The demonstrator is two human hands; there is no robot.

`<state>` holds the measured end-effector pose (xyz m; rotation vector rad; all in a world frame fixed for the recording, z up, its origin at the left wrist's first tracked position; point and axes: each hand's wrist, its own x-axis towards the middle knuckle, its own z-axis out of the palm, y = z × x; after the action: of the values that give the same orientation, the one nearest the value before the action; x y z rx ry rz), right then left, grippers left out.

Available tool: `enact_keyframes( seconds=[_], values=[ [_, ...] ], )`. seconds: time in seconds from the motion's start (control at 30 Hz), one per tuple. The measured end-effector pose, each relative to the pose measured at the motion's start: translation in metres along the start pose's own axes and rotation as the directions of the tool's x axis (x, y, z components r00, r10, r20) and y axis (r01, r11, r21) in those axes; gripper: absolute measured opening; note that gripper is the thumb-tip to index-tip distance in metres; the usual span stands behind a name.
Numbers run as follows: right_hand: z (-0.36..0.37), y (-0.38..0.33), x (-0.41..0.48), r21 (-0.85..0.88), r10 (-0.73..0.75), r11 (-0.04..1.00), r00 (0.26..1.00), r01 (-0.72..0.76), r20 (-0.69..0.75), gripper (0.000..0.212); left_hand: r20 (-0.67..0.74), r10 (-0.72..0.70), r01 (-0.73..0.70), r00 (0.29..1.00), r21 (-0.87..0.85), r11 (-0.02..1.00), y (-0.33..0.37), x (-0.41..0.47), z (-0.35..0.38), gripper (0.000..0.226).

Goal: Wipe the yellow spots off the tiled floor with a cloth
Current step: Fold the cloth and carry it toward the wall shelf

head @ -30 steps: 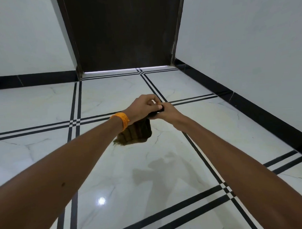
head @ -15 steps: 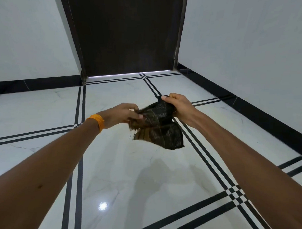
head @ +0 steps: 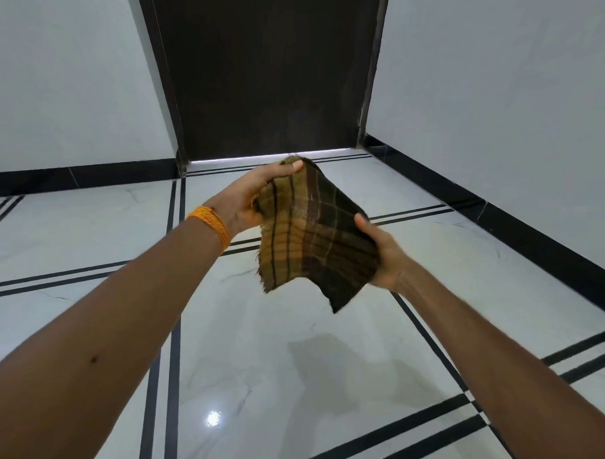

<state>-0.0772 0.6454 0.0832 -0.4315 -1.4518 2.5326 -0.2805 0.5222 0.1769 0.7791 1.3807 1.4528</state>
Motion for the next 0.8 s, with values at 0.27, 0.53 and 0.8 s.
enact_keyframes(
  seconds=[0.27,0.53,0.8],
  values=[
    [0.038,0.012,0.003,-0.016,-0.071,0.997,0.994,0.069,-0.08,0.029,-0.151,-0.119,0.078,0.981,-0.257,0.963,-0.017,0.0,-0.014,0.049],
    [0.048,-0.017,0.002,0.112,-0.147,0.979,0.974,0.168,-0.171,0.029,0.032,-0.416,0.417,0.909,-0.072,0.906,-0.111,0.005,-0.028,0.104],
    [0.049,-0.024,0.003,0.154,-0.176,0.967,0.969,0.203,-0.174,0.031,0.219,-0.289,0.361,0.932,-0.501,0.786,-0.104,-0.002,0.015,0.114]
  ],
)
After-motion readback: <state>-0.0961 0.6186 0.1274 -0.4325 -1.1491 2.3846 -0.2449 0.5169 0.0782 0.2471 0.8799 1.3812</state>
